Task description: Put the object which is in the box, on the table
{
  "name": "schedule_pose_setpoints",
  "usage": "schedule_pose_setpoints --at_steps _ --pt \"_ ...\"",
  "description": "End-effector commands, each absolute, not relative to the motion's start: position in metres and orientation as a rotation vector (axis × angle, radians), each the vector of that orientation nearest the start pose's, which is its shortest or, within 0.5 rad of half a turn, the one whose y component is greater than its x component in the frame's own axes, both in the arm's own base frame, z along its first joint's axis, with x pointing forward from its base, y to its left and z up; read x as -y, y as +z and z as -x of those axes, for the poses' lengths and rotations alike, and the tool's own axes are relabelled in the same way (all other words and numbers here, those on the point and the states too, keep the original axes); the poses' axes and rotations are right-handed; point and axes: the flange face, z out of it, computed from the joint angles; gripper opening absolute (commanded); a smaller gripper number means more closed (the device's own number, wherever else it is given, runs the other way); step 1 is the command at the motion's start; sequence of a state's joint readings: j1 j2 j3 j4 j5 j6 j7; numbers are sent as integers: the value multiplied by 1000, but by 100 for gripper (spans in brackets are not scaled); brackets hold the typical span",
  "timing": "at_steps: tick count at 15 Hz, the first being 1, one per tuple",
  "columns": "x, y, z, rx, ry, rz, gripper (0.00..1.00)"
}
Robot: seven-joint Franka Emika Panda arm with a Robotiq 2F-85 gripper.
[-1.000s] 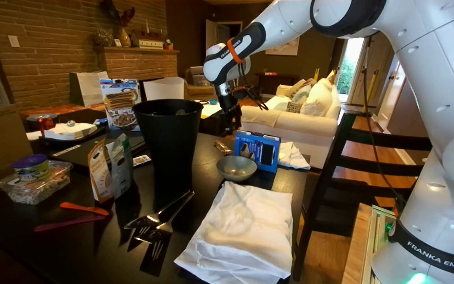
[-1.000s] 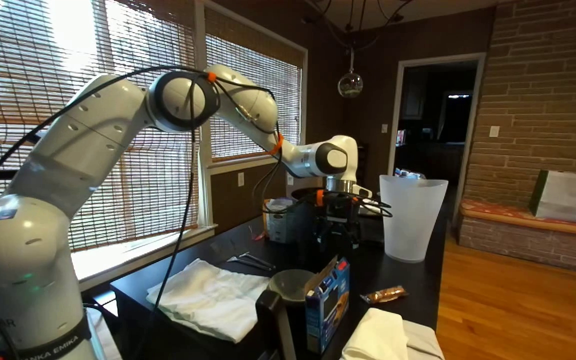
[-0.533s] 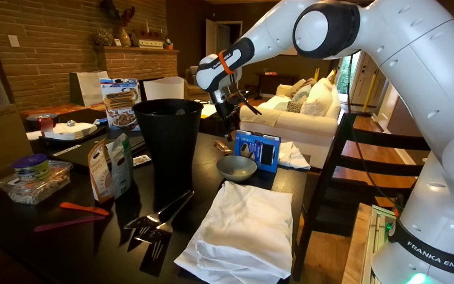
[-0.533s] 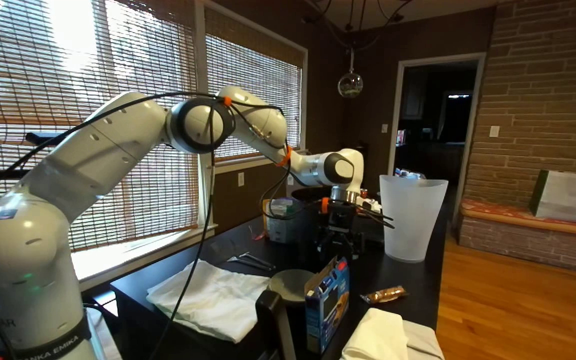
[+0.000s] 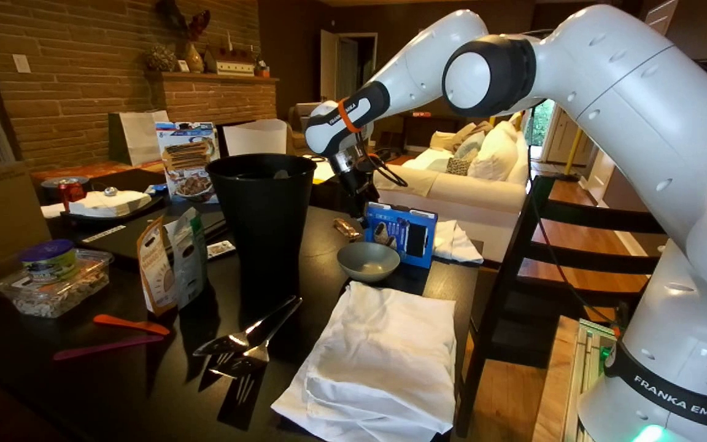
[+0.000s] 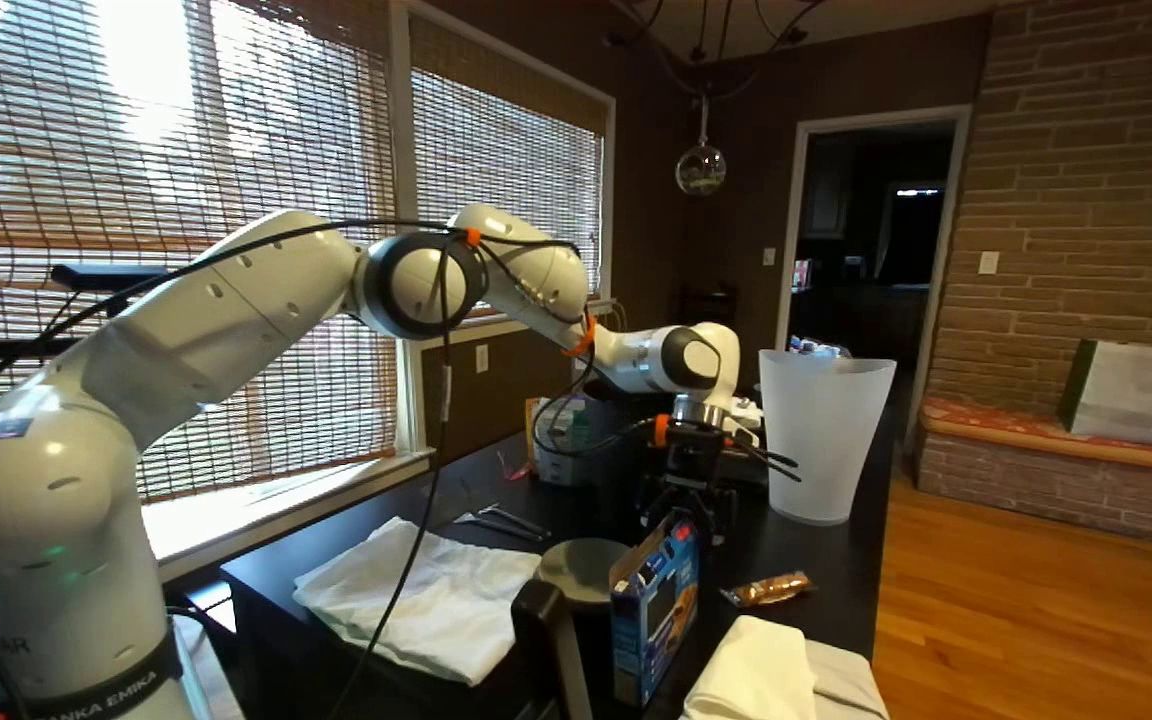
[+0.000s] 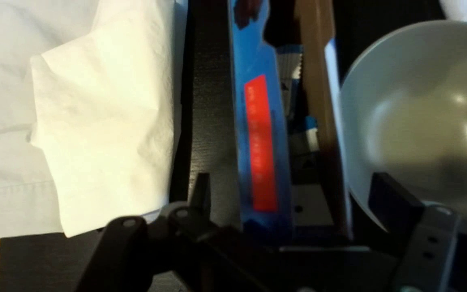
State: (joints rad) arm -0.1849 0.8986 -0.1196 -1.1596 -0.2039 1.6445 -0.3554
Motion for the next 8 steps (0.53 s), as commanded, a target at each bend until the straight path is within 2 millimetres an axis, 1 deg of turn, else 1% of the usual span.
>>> schedule_pose_setpoints --at_steps 1,4,8 --pt "229 221 -684 193 890 3170 100" --pt "235 209 -679 155 955 3130 100" --pt "236 202 -677 131 1015 3084 100"
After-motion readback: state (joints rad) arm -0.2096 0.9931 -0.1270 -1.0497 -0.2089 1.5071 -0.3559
